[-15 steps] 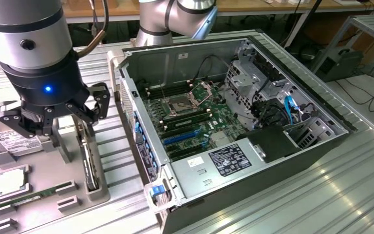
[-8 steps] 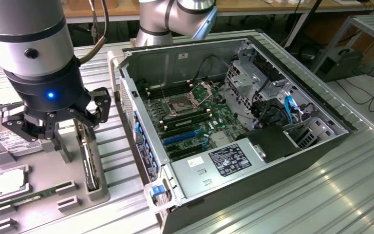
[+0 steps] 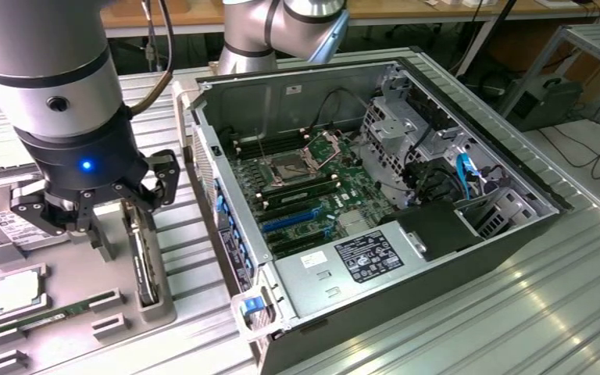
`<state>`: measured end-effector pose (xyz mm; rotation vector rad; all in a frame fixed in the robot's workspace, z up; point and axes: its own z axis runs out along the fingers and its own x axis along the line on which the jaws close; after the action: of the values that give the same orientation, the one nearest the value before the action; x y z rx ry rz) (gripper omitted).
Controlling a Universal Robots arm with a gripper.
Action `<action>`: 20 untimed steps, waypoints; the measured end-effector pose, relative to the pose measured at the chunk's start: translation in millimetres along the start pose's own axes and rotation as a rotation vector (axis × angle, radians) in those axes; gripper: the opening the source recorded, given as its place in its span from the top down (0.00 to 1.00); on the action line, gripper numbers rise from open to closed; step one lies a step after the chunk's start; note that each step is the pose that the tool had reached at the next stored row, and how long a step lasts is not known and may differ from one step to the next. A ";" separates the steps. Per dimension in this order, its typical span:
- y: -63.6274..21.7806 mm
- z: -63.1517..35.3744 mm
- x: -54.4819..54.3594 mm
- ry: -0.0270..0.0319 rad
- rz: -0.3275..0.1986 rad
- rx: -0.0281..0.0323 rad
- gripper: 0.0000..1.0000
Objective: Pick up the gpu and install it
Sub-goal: 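Pick up the gpu and move the gpu toward the slot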
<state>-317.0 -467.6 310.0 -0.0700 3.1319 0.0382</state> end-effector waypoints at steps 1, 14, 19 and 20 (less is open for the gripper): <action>0.0 1.0 0.0 0.0001 0.000 0.0001 0.38; -1.0 24.9 0.2 -0.0001 0.001 0.0002 0.38; -1.2 32.1 0.3 0.0001 0.002 0.0009 0.38; -1.2 33.7 0.3 0.0001 0.002 0.0010 0.38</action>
<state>-316.9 -468.0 276.3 -0.0662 3.1320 0.0367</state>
